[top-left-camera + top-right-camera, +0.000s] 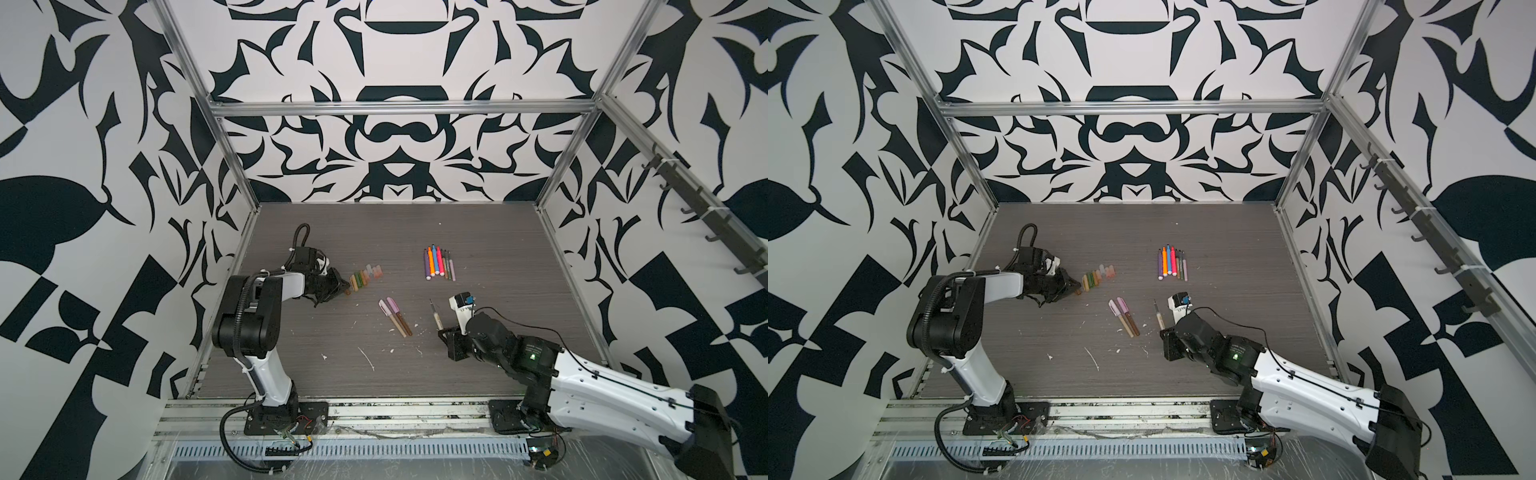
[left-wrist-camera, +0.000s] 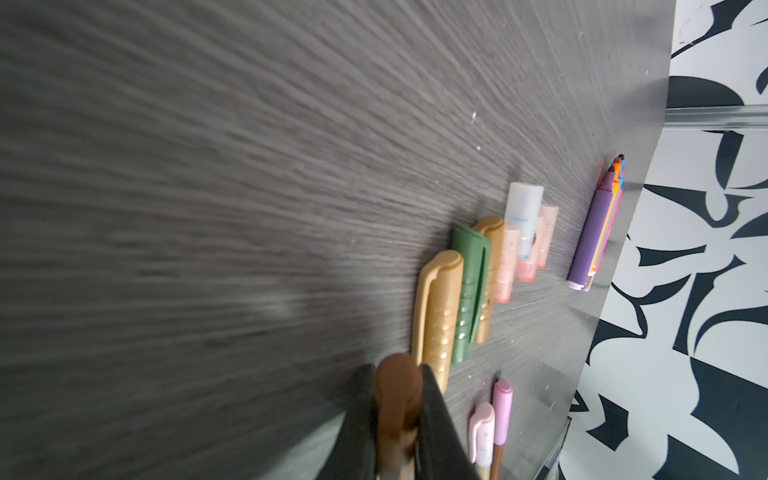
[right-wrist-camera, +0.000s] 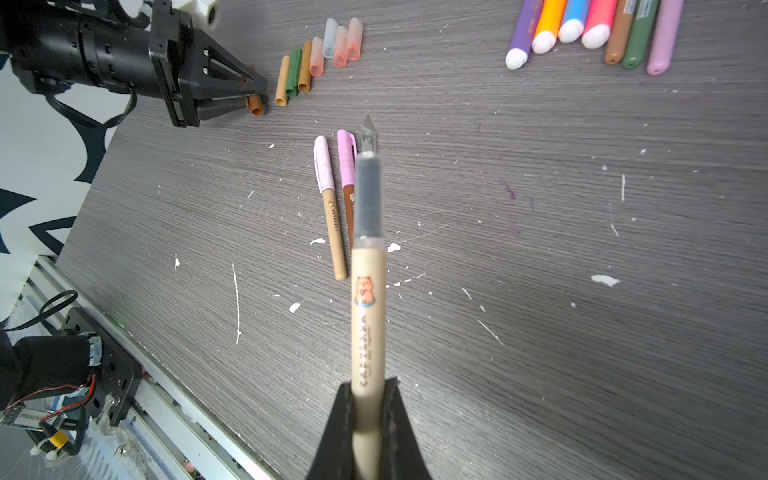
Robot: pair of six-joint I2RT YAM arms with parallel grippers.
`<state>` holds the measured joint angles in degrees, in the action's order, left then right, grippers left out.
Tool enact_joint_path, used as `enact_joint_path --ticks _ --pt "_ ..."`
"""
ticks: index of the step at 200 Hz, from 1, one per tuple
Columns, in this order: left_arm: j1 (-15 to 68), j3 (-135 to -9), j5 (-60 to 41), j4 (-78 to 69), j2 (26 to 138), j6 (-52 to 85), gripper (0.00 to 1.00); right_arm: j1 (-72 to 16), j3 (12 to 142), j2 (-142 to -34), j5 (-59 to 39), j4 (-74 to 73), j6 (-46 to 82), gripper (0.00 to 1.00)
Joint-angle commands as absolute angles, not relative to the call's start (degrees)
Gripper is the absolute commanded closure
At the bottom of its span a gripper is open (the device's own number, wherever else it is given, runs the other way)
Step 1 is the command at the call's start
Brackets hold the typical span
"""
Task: Open the pen caps
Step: 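Set the brown cap by the caps while the right gripper carries the pen, then lay the uncapped pen beside the marker bundle and open the right gripper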
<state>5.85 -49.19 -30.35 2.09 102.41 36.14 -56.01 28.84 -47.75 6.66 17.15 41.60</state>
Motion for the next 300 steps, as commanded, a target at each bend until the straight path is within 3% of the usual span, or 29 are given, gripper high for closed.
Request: enact_joint_path --ticks 1,26,75,119,181,210,248,300 --pt "5.71 -49.88 -30.74 2.99 103.79 35.95 0.80 -55.54 28.83 -46.76 6.60 17.41 40.77 1.00" --pt "5.71 -49.92 -30.80 3.03 103.62 35.96 0.71 -55.33 28.65 -46.85 6.16 17.31 40.76 1.00" --pt "5.71 -49.84 -31.11 2.53 103.78 36.54 0.69 -53.21 29.51 -46.99 5.41 19.69 40.34 1.00" --pt "5.71 -48.77 -32.15 2.80 100.35 37.73 0.69 -37.30 30.93 -51.60 -7.00 19.65 35.57 1.00" --pt "7.56 -44.59 -35.34 9.78 79.58 41.35 0.69 -10.93 39.79 -73.44 -21.90 10.68 26.95 1.00" --pt "7.57 -48.65 -35.22 23.64 65.58 36.31 0.66 -8.63 46.43 -84.46 -21.92 7.09 24.60 1.00" --pt "7.38 -53.32 -33.16 38.20 55.41 29.96 0.66 -7.41 51.39 -95.47 -24.15 0.51 22.47 1.00" --pt "7.29 -51.27 -29.14 41.75 49.02 27.07 0.66 -3.66 55.20 -105.03 -27.52 -0.94 22.55 1.00"
